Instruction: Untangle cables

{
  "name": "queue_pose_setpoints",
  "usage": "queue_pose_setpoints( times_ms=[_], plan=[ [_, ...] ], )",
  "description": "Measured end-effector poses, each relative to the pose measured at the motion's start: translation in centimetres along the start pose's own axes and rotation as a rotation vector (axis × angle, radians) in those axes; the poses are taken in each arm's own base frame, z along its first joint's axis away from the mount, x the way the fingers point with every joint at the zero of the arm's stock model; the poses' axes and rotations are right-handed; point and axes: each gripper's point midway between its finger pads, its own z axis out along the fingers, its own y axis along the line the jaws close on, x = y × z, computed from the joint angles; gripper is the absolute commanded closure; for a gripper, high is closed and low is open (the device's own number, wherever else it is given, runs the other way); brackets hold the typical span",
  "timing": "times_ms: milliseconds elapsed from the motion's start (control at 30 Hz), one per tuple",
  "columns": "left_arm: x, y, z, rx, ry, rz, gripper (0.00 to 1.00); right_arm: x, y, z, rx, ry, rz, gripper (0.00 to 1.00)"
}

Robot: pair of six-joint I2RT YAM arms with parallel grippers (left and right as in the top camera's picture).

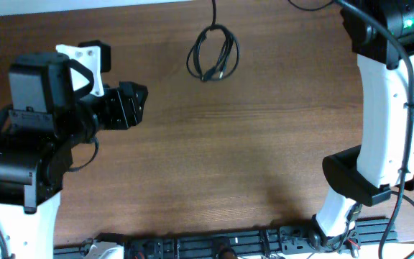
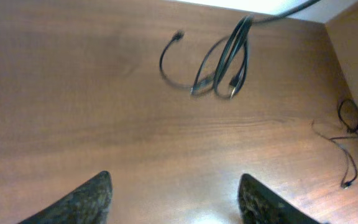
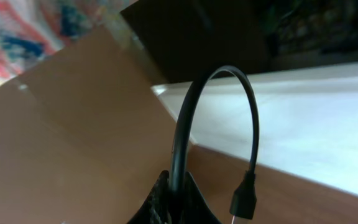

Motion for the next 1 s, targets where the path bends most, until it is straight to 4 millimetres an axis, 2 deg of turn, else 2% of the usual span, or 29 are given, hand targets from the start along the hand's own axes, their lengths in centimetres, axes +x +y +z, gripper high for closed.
queue_pose_setpoints(
  times_ms=[67,167,300,433,600,700,800,933,1000],
  plan=[
    [-1.1,-0.9,0.0,0.047,-0.043,0.108,0.36,0.8,0.6,0.0,-0.039,0.042,0.026,0.96],
    [-1.6,-2.8,-0.1,0.147,-0.070,0.274,0.35,1.8,1.5,-0.2,-0.094,0.094,0.052,0.96],
    [-1.0,-4.8,0.8,0.288,-0.044,0.411,0.35,2.2,2.1,-0.3,-0.131,0.118,0.058,0.96],
    [-0.4,-4.9,3.3,0.353,0.025,0.438,0.36,2.1,2.6,-0.3,-0.152,0.117,0.052,0.96],
    [1.7,-4.1,8.0,0.400,0.162,0.401,0.37,1.3,3.1,-0.3,-0.176,0.093,0.047,0.96],
    [2.2,-4.3,9.9,0.446,0.201,0.387,0.38,1.4,3.1,-0.3,-0.176,0.094,0.060,0.96],
    [2.2,-5.2,11.2,0.495,0.210,0.395,0.42,1.3,3.1,-0.3,-0.175,0.094,0.062,0.96],
    [2.6,-7.0,12.0,0.551,0.212,0.426,0.46,1.3,3.1,-0.3,-0.175,0.094,0.063,0.96],
    [2.4,-7.7,12.0,0.569,0.194,0.445,0.53,1.3,3.1,-0.3,-0.175,0.094,0.064,0.96]
  ],
)
